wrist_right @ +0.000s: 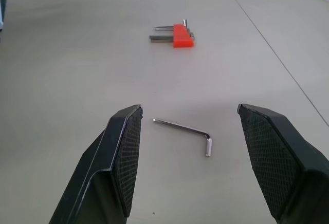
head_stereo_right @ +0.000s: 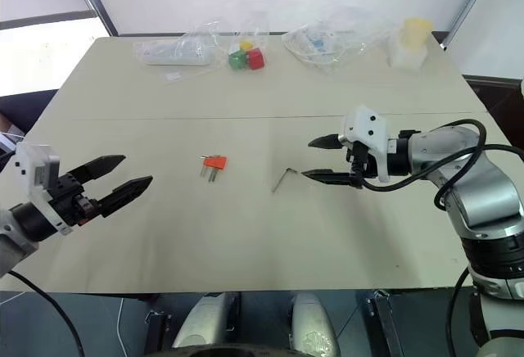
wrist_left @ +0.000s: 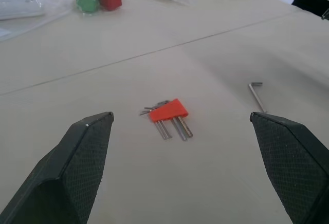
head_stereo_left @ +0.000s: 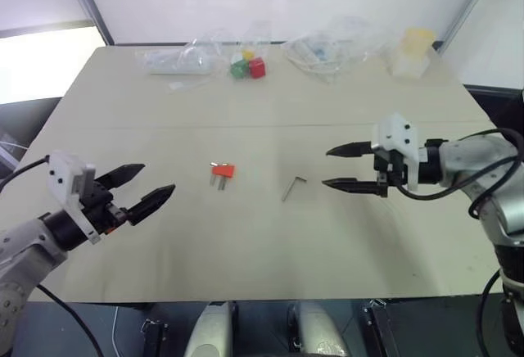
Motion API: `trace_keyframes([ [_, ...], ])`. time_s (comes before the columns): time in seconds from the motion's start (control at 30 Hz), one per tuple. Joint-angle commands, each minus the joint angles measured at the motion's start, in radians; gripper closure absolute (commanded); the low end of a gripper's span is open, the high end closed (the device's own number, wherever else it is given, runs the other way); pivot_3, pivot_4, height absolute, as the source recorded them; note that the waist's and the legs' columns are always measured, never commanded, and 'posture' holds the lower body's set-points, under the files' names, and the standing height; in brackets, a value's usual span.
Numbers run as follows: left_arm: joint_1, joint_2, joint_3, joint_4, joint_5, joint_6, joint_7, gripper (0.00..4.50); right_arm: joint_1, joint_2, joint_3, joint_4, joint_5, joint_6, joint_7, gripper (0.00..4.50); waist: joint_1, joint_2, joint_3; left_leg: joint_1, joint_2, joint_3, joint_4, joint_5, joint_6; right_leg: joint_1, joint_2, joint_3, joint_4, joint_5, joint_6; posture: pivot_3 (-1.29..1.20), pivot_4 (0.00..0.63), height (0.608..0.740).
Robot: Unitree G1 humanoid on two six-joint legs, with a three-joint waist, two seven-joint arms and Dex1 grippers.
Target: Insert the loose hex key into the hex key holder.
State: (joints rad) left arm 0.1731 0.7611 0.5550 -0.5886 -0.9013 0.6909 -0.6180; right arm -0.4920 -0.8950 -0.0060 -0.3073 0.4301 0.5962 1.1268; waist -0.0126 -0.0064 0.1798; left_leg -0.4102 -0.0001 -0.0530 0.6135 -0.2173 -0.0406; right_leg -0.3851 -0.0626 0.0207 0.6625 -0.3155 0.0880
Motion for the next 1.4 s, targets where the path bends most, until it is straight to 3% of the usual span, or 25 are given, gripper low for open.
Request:
trace_keyframes([
  [0.03,-0.028,-0.024,-0.036,0.003,0.036,-0.039,0.016,0.03,-0.047,0.076,0.01,0.024,-0.005,-0.053,-0.049,1.44,-0.001,0.0,0.0,0.0,0.0,0.0,0.0,0.0,0.0,0.0,0.0,0.0,0.0,0.0,0.0,0.0,0.15,0.74],
  [0.27,-0.087,-0.159,-0.212,0.127,0.213,-0.155,0.054,0.03,-0.166,0.34,0.201,0.271,-0.145,-0.256,-0.083,1.44,-0.004,0.0,0.0,0.001,0.0,0.001,0.0,0.0,0.0,0.0,0.003,0.0,0.001,0.002,0.003,0.0,0.15,0.74],
  [0.43,-0.062,-0.181,-0.22,0.141,0.264,-0.195,0.051,0.03,-0.3,0.513,0.361,0.594,-0.298,-0.489,-0.054,1.44,-0.008,-0.001,0.0,-0.001,0.0,0.001,0.0,0.0,0.0,-0.003,0.003,0.0,0.002,0.002,0.004,0.0,0.15,0.74],
  [0.63,-0.028,-0.196,-0.205,0.097,0.266,-0.191,0.073,0.03,-0.483,0.678,0.389,1.07,-0.415,-0.757,-0.094,1.44,-0.003,-0.001,0.0,0.0,0.0,0.001,0.0,0.001,-0.001,-0.003,0.004,0.0,0.003,0.002,0.003,0.0,0.15,0.74],
  [0.93,0.03,-0.218,-0.208,0.032,0.277,-0.193,0.098,0.03,-0.612,0.756,0.398,1.441,-0.583,-0.966,-0.252,1.44,-0.008,-0.001,0.0,0.0,-0.001,0.002,0.0,0.001,-0.001,-0.003,0.002,0.0,0.003,0.002,0.003,0.0,0.15,0.74],
  [1.4,0.02,-0.21,-0.203,0.03,0.282,-0.192,0.101,0.03,-0.621,0.792,0.353,1.519,-0.623,-0.956,-0.191,1.44,-0.03,-0.001,0.0,0.0,-0.001,0.001,-0.001,0.001,-0.001,-0.003,0.003,0.0,0.004,0.002,0.003,0.0,0.15,0.74],
])
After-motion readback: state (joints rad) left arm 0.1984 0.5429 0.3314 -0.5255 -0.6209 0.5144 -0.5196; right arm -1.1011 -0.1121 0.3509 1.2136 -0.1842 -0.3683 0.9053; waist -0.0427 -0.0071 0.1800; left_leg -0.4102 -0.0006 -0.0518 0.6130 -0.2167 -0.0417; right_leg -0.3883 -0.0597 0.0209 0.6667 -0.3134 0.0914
